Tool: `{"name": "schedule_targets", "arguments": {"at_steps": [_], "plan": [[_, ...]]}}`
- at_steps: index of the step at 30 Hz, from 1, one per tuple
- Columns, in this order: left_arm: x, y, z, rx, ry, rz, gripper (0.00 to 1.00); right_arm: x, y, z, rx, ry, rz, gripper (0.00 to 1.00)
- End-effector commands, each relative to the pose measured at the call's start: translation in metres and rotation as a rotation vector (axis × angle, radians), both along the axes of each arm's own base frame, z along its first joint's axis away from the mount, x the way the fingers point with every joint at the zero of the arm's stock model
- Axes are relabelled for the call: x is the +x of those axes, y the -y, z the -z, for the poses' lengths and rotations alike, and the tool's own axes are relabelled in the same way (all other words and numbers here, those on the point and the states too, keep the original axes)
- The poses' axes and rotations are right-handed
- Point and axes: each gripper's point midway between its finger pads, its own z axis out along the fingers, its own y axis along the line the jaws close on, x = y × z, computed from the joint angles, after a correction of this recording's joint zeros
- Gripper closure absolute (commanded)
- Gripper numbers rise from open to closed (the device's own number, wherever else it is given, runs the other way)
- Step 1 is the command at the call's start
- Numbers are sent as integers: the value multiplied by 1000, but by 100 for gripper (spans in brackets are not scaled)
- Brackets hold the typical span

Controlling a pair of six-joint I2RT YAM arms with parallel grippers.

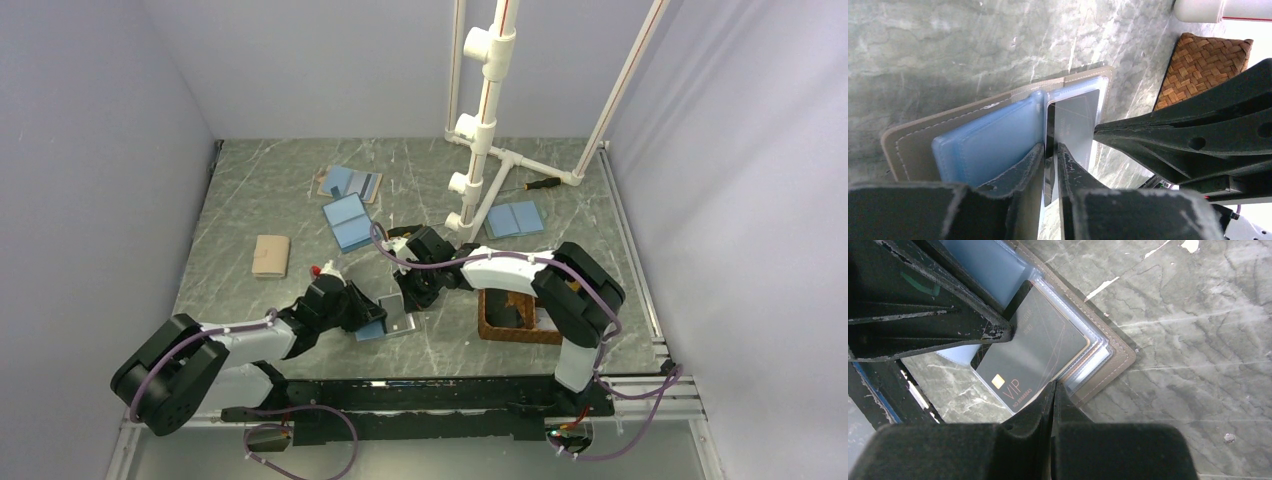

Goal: Take the credit cards out of the card holder
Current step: Remove the credit card from the card holder.

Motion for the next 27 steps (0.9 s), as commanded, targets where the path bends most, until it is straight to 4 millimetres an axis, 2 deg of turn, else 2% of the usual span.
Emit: {"name": "schedule_targets", "arguments": {"at_steps": [1,4,5,11,19,27], "plan": [[-5,3,0,-22,-5,7,84,-12,-15,5,21,-35,-41,100],[-5,1,-3,-23,6,3,99,-11,-14,7,15,-31,-39,100],[-6,1,-5,-26,13,6,100,-10,-14,8,12,-30,-39,100],[-10,-4,-16,-36,81,27,100,-6,-11,10,-9,-15,-30,100],[-17,-10,-37,-75,237,72,100,-1,-12,-2,24,-4,-39,100],[-23,-17,-43,-53,268,84,100,3,-13,-14,53,14,-54,100]]}}
